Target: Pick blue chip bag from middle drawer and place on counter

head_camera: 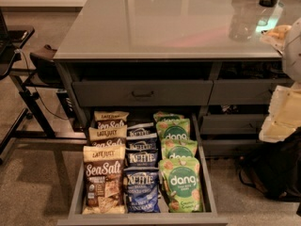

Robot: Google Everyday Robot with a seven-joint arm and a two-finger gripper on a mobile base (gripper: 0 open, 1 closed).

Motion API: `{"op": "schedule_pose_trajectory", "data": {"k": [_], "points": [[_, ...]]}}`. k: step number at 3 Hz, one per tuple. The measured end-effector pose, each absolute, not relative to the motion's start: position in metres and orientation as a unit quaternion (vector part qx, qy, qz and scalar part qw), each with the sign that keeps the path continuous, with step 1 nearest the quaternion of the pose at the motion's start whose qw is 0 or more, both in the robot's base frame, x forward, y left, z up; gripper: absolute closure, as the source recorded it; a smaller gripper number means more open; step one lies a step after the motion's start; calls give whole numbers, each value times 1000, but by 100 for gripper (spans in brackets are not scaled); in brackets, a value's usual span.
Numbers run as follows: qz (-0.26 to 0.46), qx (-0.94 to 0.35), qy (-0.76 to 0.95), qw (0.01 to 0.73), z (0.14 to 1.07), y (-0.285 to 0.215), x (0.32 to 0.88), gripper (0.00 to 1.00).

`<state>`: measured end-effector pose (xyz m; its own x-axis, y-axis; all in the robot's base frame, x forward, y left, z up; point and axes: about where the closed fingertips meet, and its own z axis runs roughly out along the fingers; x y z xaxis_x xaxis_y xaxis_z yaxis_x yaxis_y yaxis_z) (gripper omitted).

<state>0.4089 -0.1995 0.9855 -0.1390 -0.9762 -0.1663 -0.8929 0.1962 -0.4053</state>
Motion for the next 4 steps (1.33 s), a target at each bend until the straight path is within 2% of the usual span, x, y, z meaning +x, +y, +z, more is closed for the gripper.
{"op": "schedule_pose_trajectory", "data": {"k": [2, 4], "points": [[-107, -627, 741, 213, 985, -194, 411, 0], [-21, -634, 717, 289, 923, -180, 455, 0]]}}
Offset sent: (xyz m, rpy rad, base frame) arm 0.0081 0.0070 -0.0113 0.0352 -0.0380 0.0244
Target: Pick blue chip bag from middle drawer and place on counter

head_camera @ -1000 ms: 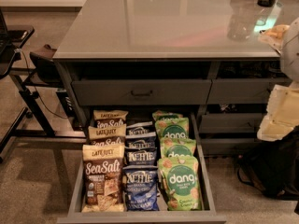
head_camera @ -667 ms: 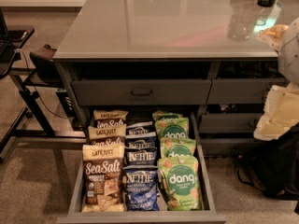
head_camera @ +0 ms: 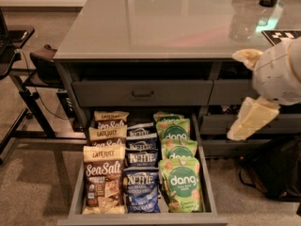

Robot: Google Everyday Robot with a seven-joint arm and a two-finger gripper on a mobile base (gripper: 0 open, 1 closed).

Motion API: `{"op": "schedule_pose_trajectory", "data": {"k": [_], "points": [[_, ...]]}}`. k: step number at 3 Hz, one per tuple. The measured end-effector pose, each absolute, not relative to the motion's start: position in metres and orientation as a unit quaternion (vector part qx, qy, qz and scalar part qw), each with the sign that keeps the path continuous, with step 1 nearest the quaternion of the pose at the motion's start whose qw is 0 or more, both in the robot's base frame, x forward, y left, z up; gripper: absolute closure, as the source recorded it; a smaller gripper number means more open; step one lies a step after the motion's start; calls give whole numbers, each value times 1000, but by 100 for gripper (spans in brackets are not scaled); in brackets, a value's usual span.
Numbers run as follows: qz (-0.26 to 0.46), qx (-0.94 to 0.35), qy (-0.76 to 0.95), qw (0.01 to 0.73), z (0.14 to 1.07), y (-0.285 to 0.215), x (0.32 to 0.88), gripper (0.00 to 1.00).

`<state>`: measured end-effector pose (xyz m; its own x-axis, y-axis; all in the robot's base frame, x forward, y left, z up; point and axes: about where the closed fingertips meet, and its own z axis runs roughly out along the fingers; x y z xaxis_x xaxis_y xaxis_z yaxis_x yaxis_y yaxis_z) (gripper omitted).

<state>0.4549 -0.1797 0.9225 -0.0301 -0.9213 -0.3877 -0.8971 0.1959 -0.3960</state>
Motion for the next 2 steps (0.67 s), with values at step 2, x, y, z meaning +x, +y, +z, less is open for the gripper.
{"op": "schedule_pose_trajectory", "data": {"k": [2], "points": [[40, -624, 710, 324, 851, -150, 495, 0]]}}
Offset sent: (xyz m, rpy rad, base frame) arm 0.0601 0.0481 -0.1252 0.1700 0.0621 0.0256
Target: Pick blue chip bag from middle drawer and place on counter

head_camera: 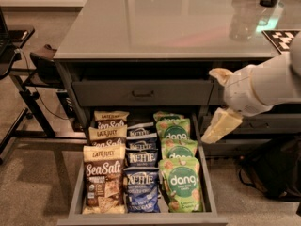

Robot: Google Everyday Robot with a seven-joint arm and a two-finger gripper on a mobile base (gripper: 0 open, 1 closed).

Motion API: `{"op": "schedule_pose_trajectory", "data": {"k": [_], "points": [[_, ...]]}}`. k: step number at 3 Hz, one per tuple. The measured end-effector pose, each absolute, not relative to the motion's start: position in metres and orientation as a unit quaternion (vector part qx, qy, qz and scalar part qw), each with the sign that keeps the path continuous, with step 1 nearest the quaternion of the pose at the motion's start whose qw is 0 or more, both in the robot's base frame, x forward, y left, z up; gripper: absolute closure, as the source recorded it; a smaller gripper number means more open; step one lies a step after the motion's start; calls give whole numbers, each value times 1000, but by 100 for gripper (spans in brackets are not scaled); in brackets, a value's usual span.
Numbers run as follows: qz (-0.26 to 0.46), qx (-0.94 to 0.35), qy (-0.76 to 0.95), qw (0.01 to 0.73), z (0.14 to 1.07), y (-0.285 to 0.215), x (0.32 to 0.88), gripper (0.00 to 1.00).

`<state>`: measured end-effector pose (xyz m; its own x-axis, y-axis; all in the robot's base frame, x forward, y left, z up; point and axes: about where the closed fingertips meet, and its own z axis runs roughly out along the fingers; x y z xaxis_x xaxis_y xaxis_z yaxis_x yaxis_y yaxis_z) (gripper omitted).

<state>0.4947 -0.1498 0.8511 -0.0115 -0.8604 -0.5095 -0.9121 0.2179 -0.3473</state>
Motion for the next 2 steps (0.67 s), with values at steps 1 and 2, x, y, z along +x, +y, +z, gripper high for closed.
{"op": "schedule_pose_trajectory", "data": {"k": [1, 2], "points": [[49, -624, 722, 295, 803, -137, 510, 0], [63, -624, 734, 262, 754, -131, 527, 0]]}}
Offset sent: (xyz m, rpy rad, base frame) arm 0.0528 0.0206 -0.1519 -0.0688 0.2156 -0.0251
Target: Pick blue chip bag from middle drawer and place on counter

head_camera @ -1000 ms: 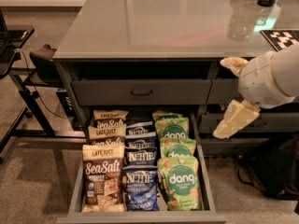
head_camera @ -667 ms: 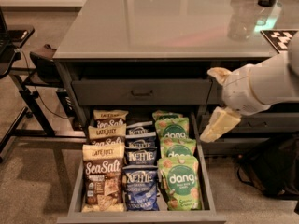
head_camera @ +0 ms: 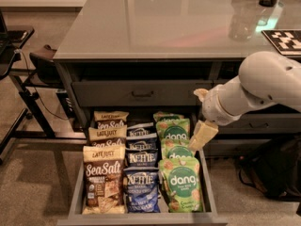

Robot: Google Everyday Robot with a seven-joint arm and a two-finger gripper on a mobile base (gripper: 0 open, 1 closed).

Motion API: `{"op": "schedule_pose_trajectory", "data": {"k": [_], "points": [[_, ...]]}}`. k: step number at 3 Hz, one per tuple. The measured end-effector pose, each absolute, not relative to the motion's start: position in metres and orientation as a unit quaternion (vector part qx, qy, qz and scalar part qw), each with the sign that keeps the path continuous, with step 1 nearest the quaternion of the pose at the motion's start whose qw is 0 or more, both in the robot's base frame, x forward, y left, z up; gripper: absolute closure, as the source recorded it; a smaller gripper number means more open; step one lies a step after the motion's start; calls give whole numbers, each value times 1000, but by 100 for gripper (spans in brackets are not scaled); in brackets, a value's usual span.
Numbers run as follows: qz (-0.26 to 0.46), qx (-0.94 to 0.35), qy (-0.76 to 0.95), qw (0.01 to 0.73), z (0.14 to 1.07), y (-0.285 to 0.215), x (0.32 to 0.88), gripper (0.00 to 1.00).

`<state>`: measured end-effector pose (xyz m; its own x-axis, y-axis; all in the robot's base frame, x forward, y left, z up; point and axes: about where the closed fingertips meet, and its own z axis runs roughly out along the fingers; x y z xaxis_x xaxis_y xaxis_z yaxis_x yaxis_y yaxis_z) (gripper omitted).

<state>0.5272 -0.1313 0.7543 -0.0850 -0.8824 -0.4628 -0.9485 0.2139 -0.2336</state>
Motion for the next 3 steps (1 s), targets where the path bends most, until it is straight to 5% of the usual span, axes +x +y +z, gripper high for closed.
{"op": "schedule_pose_trajectory", "data": {"k": [3], "points": [[115, -631, 724, 255, 702, -105, 544, 0]]}}
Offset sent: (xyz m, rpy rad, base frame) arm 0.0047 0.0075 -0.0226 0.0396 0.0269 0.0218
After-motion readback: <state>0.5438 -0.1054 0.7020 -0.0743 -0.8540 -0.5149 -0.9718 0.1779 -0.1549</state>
